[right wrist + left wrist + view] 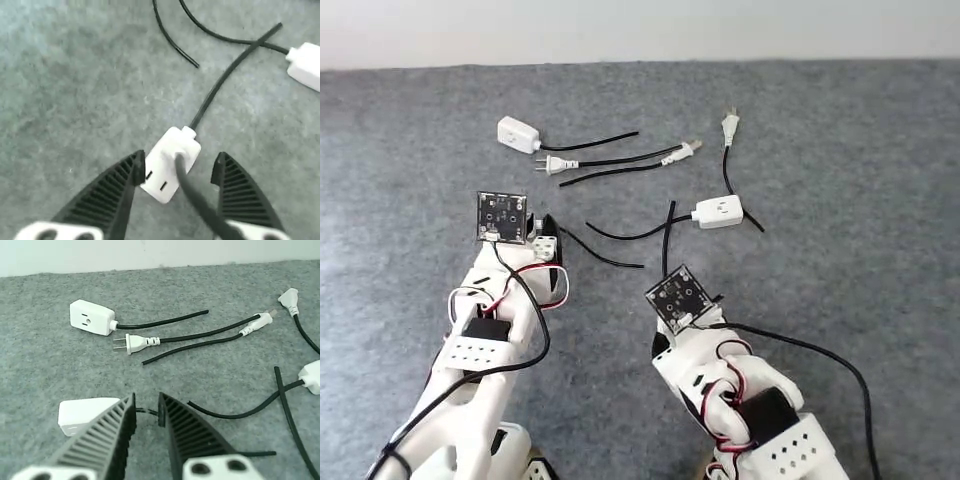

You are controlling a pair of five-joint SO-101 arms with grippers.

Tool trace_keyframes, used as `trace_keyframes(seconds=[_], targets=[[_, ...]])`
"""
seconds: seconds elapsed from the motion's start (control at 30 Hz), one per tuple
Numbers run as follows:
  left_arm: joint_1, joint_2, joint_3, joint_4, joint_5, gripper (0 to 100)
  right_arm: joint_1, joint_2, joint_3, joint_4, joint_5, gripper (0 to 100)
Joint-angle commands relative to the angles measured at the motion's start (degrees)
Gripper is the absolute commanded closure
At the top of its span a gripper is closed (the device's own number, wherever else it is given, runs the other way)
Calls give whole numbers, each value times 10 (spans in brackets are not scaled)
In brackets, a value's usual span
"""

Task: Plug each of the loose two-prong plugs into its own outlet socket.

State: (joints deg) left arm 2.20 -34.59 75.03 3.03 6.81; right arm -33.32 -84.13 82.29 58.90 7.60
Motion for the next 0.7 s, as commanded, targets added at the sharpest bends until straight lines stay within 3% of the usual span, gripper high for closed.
trace_keyframes(seconds=[0.0,0.17,0.33,0.5,0.67], targets=[[2,-10,-7,-15,-4,927,-7,0,-38,0,-7,779],[2,-10,-7,-15,-4,927,32,36,-69,2,-21,727],[2,-10,-7,-15,-4,927,62,208,-171,8,-38,720],[2,-10,-7,-15,-5,927,60,354,-236,15,-62,719],[2,-10,-7,-15,-5,927,39,393,-236,2,-65,717]])
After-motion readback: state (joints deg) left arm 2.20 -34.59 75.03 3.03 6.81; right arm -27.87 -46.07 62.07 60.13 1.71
